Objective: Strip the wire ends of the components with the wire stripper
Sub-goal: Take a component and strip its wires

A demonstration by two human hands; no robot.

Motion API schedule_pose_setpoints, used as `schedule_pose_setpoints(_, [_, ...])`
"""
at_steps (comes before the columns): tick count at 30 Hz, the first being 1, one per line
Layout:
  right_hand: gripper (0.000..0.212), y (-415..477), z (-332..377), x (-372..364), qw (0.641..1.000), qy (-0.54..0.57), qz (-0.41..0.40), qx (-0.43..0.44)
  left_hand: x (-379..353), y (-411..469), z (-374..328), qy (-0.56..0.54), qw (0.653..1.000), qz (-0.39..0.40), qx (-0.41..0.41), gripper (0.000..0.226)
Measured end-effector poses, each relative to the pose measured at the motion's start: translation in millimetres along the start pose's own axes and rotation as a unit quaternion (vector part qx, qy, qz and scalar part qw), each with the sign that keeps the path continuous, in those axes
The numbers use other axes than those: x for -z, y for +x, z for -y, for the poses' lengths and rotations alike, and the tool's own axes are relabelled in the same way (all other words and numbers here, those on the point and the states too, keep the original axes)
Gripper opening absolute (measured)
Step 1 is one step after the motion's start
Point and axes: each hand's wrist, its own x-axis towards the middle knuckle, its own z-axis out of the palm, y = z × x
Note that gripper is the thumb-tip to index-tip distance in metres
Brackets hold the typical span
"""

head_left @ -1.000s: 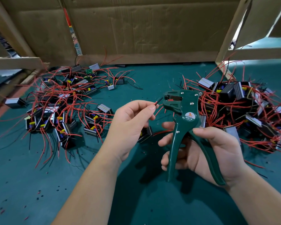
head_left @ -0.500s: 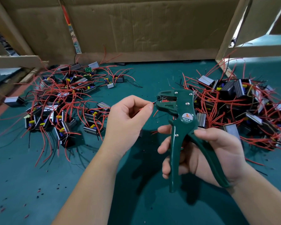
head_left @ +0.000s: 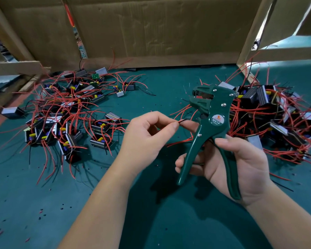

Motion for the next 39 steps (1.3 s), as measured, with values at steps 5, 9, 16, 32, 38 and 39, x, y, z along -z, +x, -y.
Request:
schedule_pose_setpoints(5, [0.075,0,3,0,1.0,-0.009,0.01,0.016,3,0,-2,-0.006,1.0,0.014,0.008,0.008])
schedule_pose_setpoints(9, [0.08,1,4,0,1.0,-0.005,-0.005,0.007,1,1,-1,-0.025,1.0,0.013,0.012,0.013])
schedule_pose_setpoints(16, [0.072,-1,4,1,0.999,-0.005,0.026,-0.02,6,4,0,-0.041,0.995,-0.074,0.05,0.017])
schedule_pose_setpoints(32, [0.079,2,-7,-3,0.991,-0.007,0.023,-0.133,12,5,6,0.062,0.996,-0.056,-0.016,0.021])
schedule_pose_setpoints(38, [0.073,2,-7,-1,0.99,-0.025,0.032,-0.133,9,7,8,0.026,0.997,-0.077,-0.001,0.018])
schedule_pose_setpoints(39, [0.072,2,-7,-1,0.99,-0.029,0.036,-0.135,8,6,8,0.018,0.997,-0.078,-0.001,0.017])
